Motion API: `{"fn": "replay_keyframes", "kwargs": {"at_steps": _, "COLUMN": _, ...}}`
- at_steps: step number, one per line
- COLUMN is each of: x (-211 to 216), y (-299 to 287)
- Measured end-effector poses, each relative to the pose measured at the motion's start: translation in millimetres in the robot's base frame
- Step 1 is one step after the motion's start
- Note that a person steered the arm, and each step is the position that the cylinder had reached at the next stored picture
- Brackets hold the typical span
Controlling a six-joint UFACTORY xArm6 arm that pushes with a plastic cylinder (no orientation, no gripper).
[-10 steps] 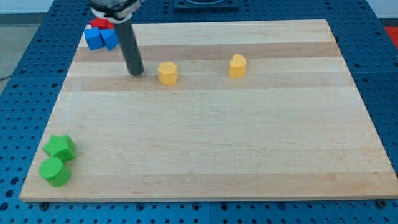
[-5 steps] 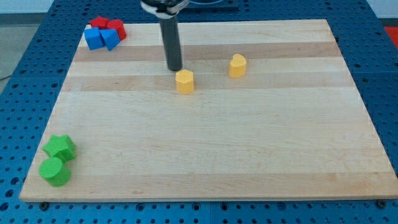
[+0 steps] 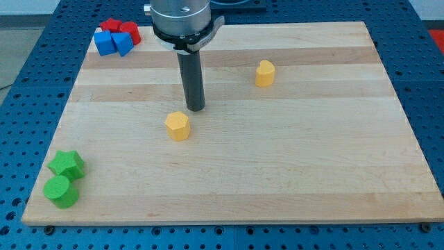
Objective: Push the yellow hexagon right to the green circle
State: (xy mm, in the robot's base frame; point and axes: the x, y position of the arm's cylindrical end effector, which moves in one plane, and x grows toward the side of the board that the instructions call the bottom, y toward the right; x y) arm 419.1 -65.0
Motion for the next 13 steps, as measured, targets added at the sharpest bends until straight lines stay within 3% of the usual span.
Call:
{"fn": "replay_keyframes", "kwargs": {"at_steps": 2, "x": 86.1, "y": -61.6}}
{"fn": "replay_keyframes", "kwargs": {"at_steps": 4, "x": 57.4, "y": -40.9}}
{"fn": "replay_keyframes", "kwargs": {"at_steps": 5, "x": 73.5, "y": -25.5}}
{"fn": "replay_keyframes", "kwargs": {"at_steps": 7, "x": 128.8, "y": -75.9}}
{"fn": "replay_keyframes", "kwargs": {"at_steps": 8, "x": 132.7, "y": -69.2}}
{"fn": "replay_keyframes", "kwargs": {"at_steps": 10, "x": 141.6, "y": 2.5}}
{"fn": "replay_keyframes", "kwargs": {"at_steps": 13, "x": 145.6, "y": -111.7}}
